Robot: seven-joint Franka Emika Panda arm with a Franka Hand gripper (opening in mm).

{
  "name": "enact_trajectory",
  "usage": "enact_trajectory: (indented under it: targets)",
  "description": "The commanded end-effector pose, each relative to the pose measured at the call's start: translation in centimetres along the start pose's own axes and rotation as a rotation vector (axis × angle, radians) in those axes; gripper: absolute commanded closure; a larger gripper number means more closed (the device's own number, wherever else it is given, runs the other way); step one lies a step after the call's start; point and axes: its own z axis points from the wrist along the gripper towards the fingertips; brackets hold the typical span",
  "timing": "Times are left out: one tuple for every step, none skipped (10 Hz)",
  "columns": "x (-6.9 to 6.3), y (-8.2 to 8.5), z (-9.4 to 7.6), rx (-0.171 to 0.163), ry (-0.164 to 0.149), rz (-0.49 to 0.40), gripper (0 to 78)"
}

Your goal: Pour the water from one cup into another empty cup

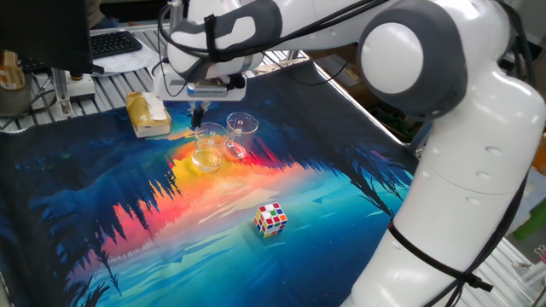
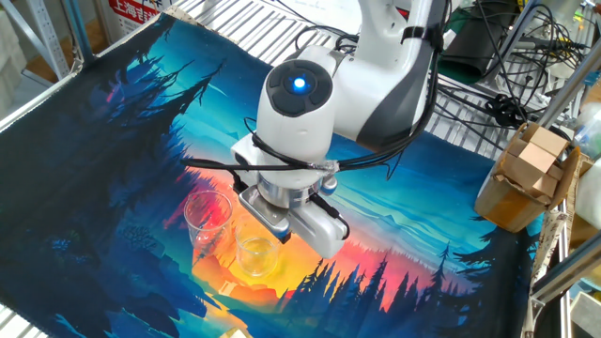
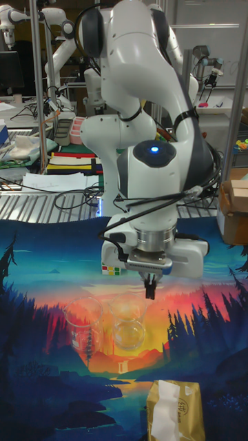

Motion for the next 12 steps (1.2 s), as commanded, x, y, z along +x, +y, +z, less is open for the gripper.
enact_trajectory:
  targets:
    - [0.3, -0.2, 0.9, -0.003, -0.019, -0.008, 77.6]
    - [0.4, -0.3, 1.3, -0.005, -0.027, -0.008, 77.6]
    - [0.4, -0.3, 1.6, -0.006, -0.034, -0.008, 77.6]
    - [0.5, -0.3, 2.0, -0.009, -0.045, -0.007, 77.6]
    - [0.5, -0.4, 2.3, -0.01, -0.05, -0.006, 77.6]
    - [0.4, -0.5, 2.4, -0.01, -0.053, -0.008, 77.6]
    - [0.4, -0.5, 2.4, -0.01, -0.054, -0.008, 77.6]
    - [0.4, -0.5, 2.5, -0.007, -0.055, -0.013, 77.6]
    - [0.4, -0.6, 2.5, -0.005, -0.061, -0.026, 77.6]
    - [0.4, -0.6, 2.6, -0.002, -0.067, -0.039, 77.6]
    - [0.3, -0.7, 2.7, -0.001, -0.068, -0.049, 77.6]
    - [0.3, -0.7, 2.7, -0.001, -0.068, -0.049, 77.6]
